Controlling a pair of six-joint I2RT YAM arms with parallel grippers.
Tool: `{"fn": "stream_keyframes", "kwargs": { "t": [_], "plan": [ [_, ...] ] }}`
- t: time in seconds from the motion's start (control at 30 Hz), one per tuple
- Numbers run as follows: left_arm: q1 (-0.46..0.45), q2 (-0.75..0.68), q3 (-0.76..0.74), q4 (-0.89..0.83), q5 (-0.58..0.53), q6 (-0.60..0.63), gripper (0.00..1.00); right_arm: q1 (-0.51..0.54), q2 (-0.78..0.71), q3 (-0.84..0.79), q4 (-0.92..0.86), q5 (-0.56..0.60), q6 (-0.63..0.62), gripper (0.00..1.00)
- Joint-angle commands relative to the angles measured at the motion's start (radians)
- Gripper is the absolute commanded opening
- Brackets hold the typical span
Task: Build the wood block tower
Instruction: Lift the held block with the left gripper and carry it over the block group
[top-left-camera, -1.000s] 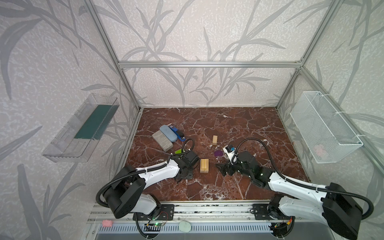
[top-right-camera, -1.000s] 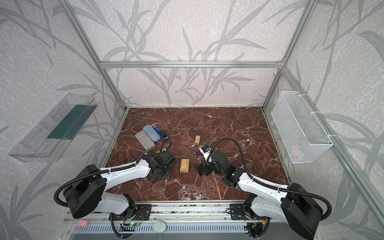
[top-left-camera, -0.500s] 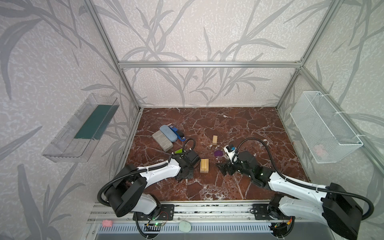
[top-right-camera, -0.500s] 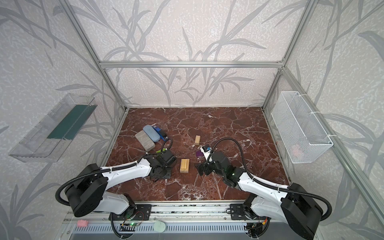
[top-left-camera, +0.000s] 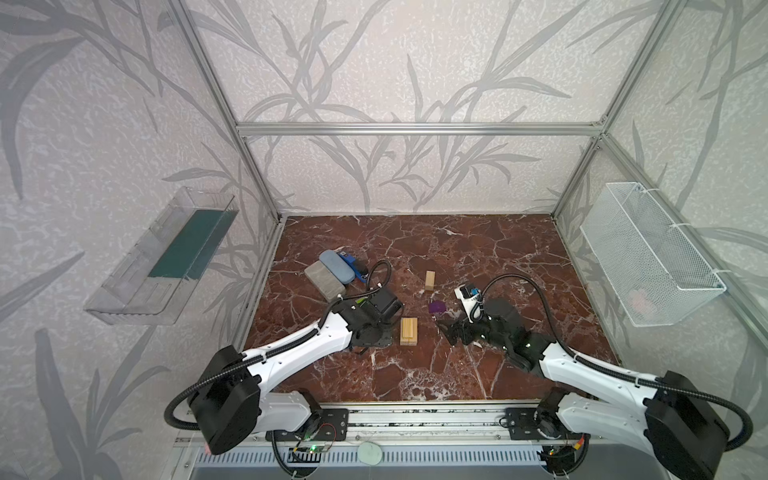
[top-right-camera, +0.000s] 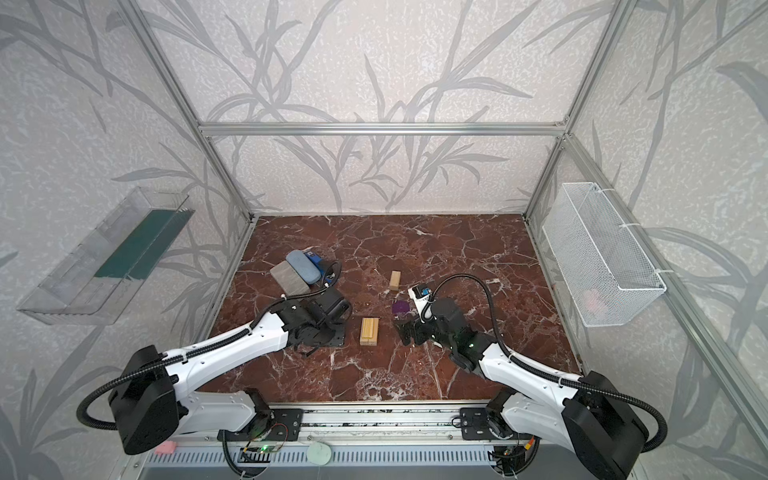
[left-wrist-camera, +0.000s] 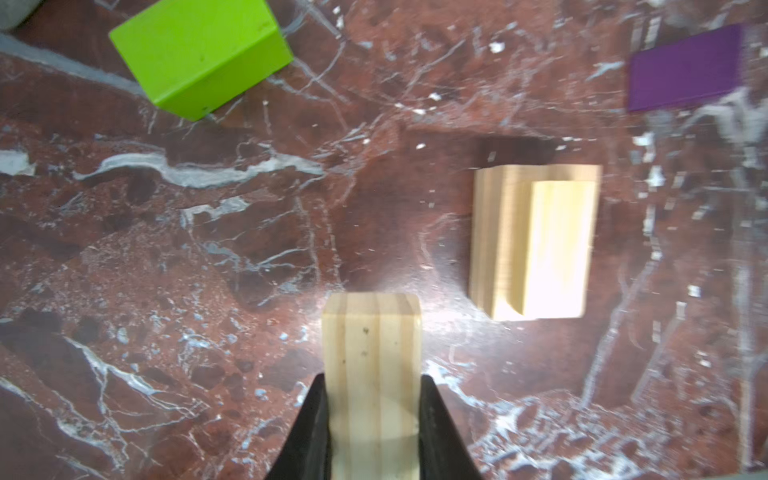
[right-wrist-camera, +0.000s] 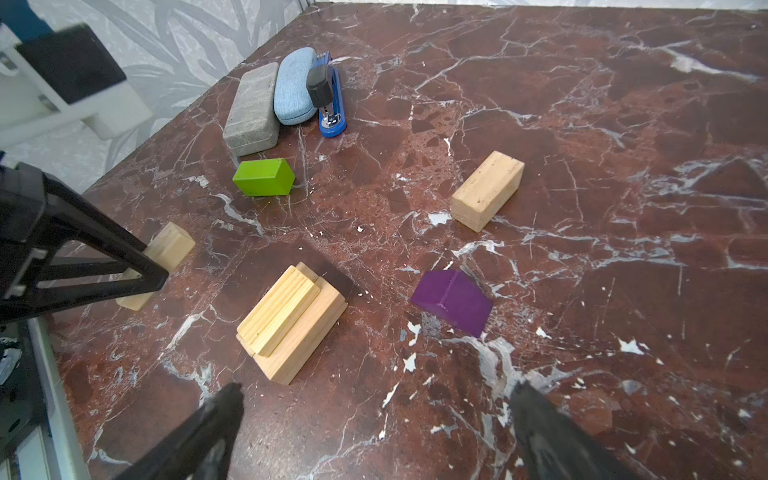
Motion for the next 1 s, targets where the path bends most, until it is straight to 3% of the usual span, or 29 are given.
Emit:
{"fn": "stream_keyframes", "kwargs": {
  "t": [0.0,0.43,0.97],
  "plan": [
    [-0.033,0.035,0.066,-0.066,0.008,-0.037,0.13,-0.017,0.006,-0.006,0.019,-0.066,0.005,0.99],
    [-0.125,0.330,0.308,-0.053,-0.002,-0.037,0.12,-0.052,-0.006,-0.031,0.055,-0.101,0.029,0.99],
    [-0.117,0.461,0.416,-0.119,-0.088,-0.047,0.13,-0.054,-0.054,-0.065,0.101,-0.133,0.022,0.99]
  ]
}}
